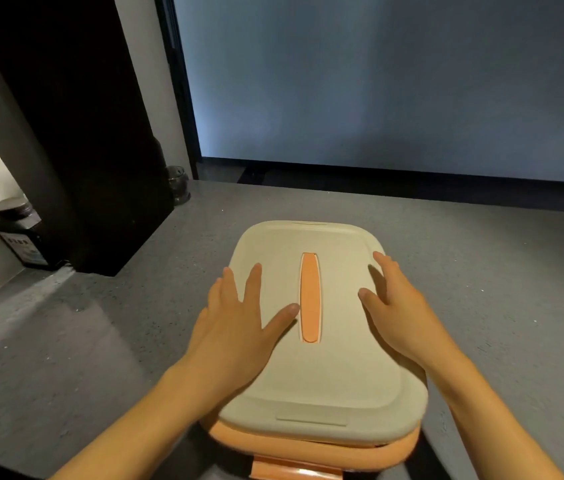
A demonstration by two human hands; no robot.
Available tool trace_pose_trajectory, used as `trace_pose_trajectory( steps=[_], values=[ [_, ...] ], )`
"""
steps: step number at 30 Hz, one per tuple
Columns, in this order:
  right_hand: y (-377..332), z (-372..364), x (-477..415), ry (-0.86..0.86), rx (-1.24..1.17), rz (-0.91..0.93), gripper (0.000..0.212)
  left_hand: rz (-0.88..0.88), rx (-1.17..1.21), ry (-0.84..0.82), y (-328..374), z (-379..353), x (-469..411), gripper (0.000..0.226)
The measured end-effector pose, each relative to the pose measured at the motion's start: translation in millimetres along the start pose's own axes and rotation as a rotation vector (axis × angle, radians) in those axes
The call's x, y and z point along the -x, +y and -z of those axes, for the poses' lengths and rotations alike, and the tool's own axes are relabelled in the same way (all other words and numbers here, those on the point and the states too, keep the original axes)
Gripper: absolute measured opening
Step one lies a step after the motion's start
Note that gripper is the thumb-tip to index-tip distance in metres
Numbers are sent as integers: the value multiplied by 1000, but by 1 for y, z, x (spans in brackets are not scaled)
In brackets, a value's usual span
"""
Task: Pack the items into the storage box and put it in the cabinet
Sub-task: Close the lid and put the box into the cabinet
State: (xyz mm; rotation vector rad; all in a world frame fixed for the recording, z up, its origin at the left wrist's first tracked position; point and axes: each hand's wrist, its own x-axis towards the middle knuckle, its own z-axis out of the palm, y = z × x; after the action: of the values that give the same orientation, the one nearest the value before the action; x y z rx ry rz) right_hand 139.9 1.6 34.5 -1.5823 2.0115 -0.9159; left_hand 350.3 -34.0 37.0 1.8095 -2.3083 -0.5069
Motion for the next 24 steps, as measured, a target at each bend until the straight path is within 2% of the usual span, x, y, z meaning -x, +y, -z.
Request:
trace_pose_trajectory(
  steps=[11, 14, 19, 24],
  values=[
    [6, -18, 16, -48, 299, 17, 53, -6, -203, -52, -6, -15, 12, 81],
    [2, -17, 17, -104, 407, -31, 63, -17, -187, -68, -6, -13, 13, 76],
    [-2, -15, 19, -175, 487, -57, 96, -13, -188, -92, -4, -11, 16, 78],
    [8, -10, 10, -209, 470, -10, 99, 26, -158, -121, 6, -8, 25, 87]
  ],
)
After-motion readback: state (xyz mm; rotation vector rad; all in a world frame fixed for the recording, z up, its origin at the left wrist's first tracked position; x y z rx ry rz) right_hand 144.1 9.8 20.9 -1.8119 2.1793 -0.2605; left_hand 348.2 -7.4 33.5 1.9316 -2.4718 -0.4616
